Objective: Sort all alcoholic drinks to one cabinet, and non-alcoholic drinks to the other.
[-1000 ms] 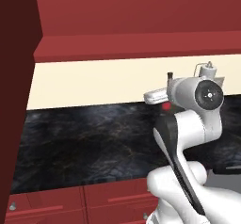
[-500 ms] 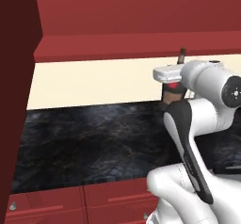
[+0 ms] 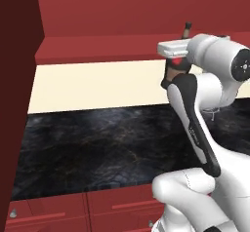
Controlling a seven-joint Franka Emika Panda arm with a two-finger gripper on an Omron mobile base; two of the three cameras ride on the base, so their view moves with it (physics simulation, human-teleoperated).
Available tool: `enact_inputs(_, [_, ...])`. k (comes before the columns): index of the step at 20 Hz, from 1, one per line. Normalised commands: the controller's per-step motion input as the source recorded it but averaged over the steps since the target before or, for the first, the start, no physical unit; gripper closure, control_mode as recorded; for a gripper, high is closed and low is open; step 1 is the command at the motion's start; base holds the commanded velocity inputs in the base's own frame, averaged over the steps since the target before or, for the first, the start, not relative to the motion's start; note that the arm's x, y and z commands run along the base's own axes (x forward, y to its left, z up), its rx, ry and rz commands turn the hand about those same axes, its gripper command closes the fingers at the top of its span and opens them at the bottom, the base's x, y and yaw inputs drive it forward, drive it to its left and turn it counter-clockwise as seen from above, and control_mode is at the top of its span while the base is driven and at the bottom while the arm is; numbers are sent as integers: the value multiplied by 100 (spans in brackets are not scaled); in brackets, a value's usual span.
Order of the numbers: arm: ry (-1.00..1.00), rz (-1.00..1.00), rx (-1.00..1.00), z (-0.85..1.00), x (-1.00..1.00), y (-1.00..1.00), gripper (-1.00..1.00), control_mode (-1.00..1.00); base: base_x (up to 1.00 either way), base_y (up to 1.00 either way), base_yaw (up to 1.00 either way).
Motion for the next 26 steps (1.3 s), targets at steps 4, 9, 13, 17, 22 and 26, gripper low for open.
enact_inputs(4, [0, 1, 0, 50, 40, 1, 100, -100, 0, 0, 0])
enact_inputs(9, [-1, 0, 0, 17, 62, 11, 100, -100, 0, 0, 0])
enact_inputs(13, [-4, 0, 0, 17, 63, 14, 100, -100, 0, 0, 0])
enact_inputs(17, [-6, 0, 0, 23, 60, 12, 100, -100, 0, 0, 0])
enact_inputs(22, [-5, 0, 0, 11, 70, 13, 100, -100, 0, 0, 0])
enact_inputs(26, [0, 0, 0, 0, 75, 10, 100, -100, 0, 0, 0])
